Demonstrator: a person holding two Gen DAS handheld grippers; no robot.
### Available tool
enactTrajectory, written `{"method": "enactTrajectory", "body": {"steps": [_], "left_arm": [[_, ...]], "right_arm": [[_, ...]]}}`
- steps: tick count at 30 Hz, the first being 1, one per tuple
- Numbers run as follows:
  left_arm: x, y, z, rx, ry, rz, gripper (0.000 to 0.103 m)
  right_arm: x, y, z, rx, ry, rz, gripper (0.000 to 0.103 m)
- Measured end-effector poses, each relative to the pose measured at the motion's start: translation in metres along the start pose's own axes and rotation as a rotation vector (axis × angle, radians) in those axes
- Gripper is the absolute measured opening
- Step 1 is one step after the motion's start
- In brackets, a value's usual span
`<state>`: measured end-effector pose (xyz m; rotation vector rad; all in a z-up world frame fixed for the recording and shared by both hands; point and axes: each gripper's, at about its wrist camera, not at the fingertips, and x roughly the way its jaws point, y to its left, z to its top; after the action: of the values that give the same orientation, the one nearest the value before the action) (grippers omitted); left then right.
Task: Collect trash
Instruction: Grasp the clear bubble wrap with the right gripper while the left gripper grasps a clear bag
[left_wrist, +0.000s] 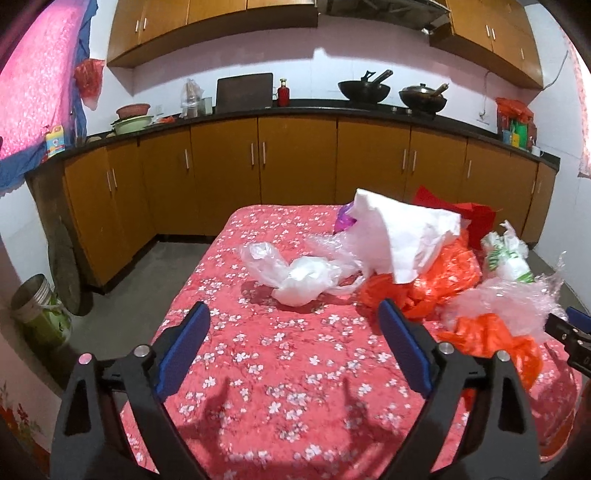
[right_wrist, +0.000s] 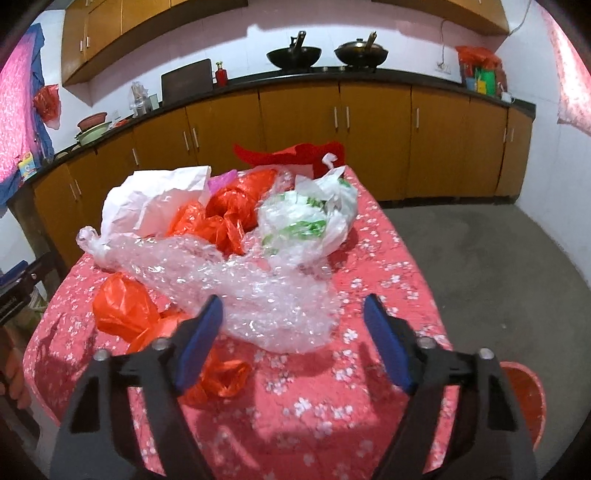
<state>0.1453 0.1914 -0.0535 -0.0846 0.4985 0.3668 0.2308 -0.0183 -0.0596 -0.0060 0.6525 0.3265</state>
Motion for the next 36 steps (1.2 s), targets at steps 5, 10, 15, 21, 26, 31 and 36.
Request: {"method": "enactTrajectory", "body": {"steps": [5,10,15,21,26,31,36], "left_arm": [[0.018,0.006,0.006,-0.024,0.012,0.019,0.087],[0.035,0.012,0.013,-0.039,0.027,0.036,0.087],[0.054,0.013,0.018,-0.025,0.045,0.058,0.087],[0.081,0.014,0.024,-0.03,0.11,0.05,0.078],[0.1,0.028,0.034,-0.074,0.15,0.067,0.078],[0.118,0.029,0.036,-0.04,0.2,0.077,0.059],[0.125,0.033,0.028,-0.064,0.241,0.041,0.04]], "right_arm": [[0.014,0.001,0.007,0.019,0.019,0.037,0.014],[0.004,0.01,0.018,-0.046,-0.063,0.014,0.011],[-0.001,0.014,0.029,-0.075,-0.129,-0.007,0.011],[0.002,0.014,0.032,-0.073,-0.139,-0.013,0.011],[0.003,0.018,0.029,-0.103,-0.136,-0.022,0.011],[0.004,0.017,0.029,-0.092,-0.138,-0.024,0.011],[0.004,0.016,0.031,-0.09,-0.138,-0.023,0.011]]}}
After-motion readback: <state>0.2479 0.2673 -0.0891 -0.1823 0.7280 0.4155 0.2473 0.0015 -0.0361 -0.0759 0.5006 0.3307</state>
